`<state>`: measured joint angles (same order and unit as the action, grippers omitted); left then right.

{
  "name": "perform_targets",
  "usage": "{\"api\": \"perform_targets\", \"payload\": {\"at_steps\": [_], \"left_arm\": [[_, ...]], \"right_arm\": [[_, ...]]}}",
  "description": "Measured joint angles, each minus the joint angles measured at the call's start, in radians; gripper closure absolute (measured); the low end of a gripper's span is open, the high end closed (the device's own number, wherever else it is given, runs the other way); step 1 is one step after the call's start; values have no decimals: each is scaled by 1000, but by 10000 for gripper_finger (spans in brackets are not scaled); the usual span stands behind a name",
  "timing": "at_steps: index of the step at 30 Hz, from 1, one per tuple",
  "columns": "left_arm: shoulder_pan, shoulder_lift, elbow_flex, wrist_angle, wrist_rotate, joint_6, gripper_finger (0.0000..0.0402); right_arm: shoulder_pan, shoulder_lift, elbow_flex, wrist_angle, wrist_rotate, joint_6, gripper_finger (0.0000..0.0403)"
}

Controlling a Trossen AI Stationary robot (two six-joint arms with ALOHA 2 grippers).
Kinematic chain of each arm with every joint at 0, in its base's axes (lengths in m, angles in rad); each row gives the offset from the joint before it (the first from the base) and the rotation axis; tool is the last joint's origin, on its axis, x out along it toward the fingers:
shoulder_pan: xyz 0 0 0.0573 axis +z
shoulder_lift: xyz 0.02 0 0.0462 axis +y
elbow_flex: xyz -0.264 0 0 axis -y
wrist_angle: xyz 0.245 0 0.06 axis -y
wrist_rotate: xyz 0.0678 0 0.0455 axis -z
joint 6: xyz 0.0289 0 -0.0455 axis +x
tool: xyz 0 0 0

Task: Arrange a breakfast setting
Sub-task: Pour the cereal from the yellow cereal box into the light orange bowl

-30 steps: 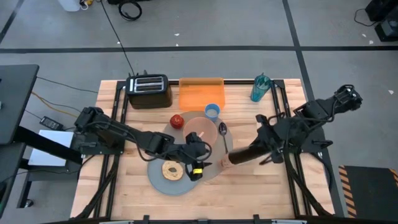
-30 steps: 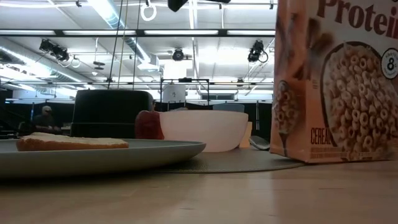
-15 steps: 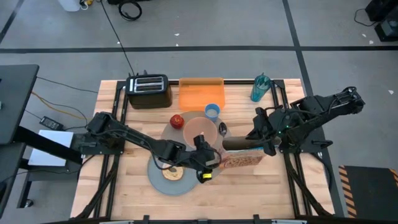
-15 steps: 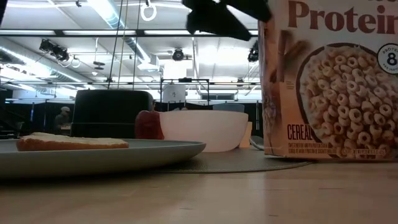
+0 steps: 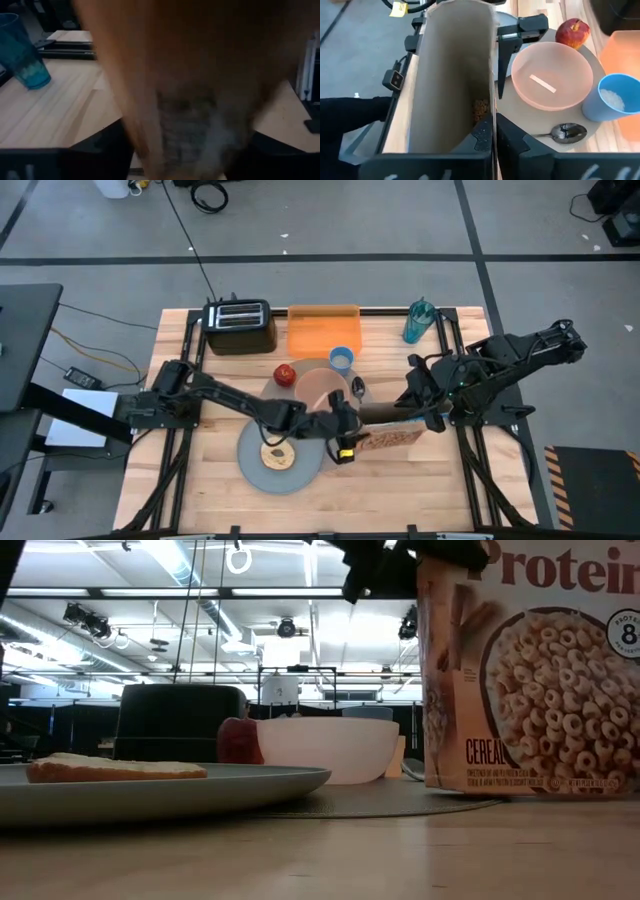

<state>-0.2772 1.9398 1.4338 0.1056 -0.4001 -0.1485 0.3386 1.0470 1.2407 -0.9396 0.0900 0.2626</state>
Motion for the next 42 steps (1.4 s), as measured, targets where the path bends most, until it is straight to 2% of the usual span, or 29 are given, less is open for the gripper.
{"api": "perform_targets", "payload": {"at_steps": [3, 9, 12, 18, 23, 26, 32, 39, 42], "left_arm": [[0, 1, 0, 8, 1, 3, 206], [-1, 1, -2, 51, 3, 4, 332], [-1, 1, -2, 52, 2, 4, 384], [-1, -36, -2, 61, -12, 4, 388], [-1, -170, -2, -54, -19, 12, 391], [-14, -267, -2, -123, -33, 29, 391], [-30, -438, -2, -141, -66, 132, 391], [-24, -555, -1, -63, -67, 255, 391], [-25, -573, -1, -14, -44, 285, 391]], "right_arm": [[0, 0, 0, -12, 12, -26, 363], [0, -11, 0, 20, -5, -80, 315], [1, -32, 51, 3, -14, -86, 294], [42, -150, 166, -48, 35, -158, 280], [71, -295, 164, -80, 189, -218, 282], [72, -384, 128, -77, 228, -221, 282], [72, -499, -48, -4, 234, -222, 282], [72, -565, -328, 216, 241, -269, 281], [72, -573, -452, 358, 207, -302, 270]]}}
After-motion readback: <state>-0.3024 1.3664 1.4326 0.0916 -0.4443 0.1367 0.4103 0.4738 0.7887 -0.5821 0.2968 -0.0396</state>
